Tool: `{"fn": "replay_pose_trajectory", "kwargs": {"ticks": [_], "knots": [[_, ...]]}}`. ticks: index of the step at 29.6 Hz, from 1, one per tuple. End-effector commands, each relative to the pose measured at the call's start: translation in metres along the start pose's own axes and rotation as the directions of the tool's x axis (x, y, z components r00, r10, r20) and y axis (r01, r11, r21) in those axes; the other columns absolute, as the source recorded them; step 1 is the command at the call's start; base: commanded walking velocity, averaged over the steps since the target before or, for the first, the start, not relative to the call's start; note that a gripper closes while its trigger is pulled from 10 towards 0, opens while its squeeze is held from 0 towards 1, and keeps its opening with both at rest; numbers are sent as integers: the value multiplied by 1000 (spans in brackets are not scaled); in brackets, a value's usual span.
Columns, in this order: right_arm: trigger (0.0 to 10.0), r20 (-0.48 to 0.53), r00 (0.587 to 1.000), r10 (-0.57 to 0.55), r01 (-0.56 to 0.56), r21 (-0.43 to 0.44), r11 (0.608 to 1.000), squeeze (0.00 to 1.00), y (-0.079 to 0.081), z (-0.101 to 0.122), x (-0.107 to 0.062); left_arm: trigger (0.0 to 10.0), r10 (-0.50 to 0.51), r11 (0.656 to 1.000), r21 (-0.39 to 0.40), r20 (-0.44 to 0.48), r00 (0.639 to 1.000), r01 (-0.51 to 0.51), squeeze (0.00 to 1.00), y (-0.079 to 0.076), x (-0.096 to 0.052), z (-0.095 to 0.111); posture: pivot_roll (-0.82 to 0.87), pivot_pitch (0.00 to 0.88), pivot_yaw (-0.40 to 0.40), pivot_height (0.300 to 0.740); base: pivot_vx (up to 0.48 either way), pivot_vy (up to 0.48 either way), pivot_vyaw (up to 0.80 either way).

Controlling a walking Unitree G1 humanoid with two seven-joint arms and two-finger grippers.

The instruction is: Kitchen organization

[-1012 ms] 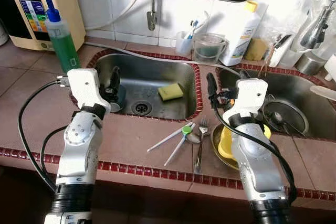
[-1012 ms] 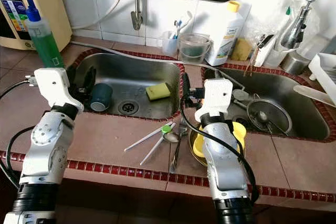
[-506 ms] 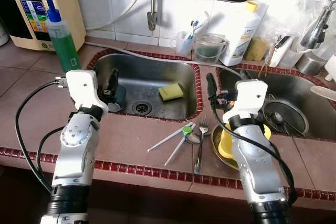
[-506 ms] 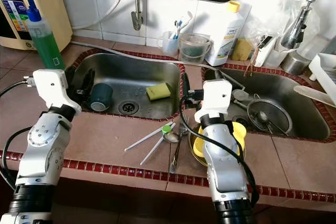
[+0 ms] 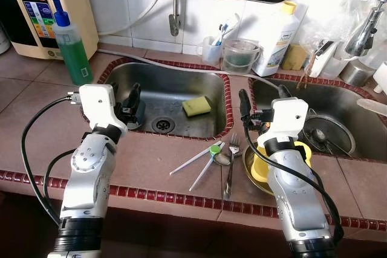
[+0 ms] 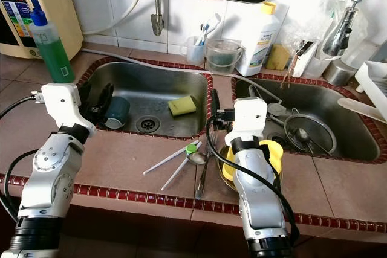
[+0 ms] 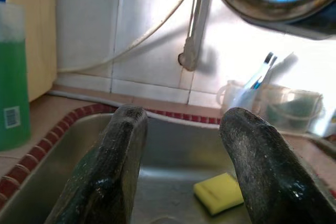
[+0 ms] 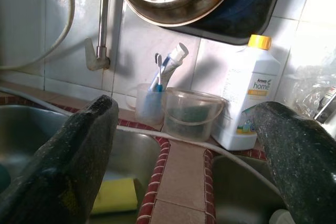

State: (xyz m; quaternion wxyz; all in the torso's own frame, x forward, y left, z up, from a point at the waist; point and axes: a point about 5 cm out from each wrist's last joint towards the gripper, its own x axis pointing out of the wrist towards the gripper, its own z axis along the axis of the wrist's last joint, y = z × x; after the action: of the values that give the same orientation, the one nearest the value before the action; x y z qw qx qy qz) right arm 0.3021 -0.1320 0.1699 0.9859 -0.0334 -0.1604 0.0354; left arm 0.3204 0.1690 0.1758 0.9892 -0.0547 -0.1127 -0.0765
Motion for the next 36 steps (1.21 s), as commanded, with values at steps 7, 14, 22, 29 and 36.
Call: {"fn": "replay_pose_trajectory", "kwargs": {"ticks": [7,14,22,29,36], "knots": [[10000,6,1000,-3,3,-18,1000,0,-5,2,0,10000,-22,1000,5,-1,1000,22,0,-3,-2,4,-108,0,-33,740,0,0,0],[10000,3,1000,-5,5,-18,1000,0,-5,1,1,10000,-32,999,15,-14,999,32,0,-3,-2,2,-106,0,-34,740,0,0,0],[10000,-23,1000,-13,13,-10,1000,0,-7,-4,-8,10000,-32,998,49,-30,999,33,0,-1,-8,0,-113,0,-31,740,0,0,0],[10000,-22,1000,-18,18,-15,1000,0,-9,-3,-8,10000,-35,998,55,-32,999,36,0,1,-8,2,-112,0,-27,740,0,0,0],[10000,-21,1000,-19,19,-13,1000,0,-9,-2,-8,10000,-35,998,50,-35,999,37,0,1,-8,4,-111,0,-27,740,0,0,0]]}}
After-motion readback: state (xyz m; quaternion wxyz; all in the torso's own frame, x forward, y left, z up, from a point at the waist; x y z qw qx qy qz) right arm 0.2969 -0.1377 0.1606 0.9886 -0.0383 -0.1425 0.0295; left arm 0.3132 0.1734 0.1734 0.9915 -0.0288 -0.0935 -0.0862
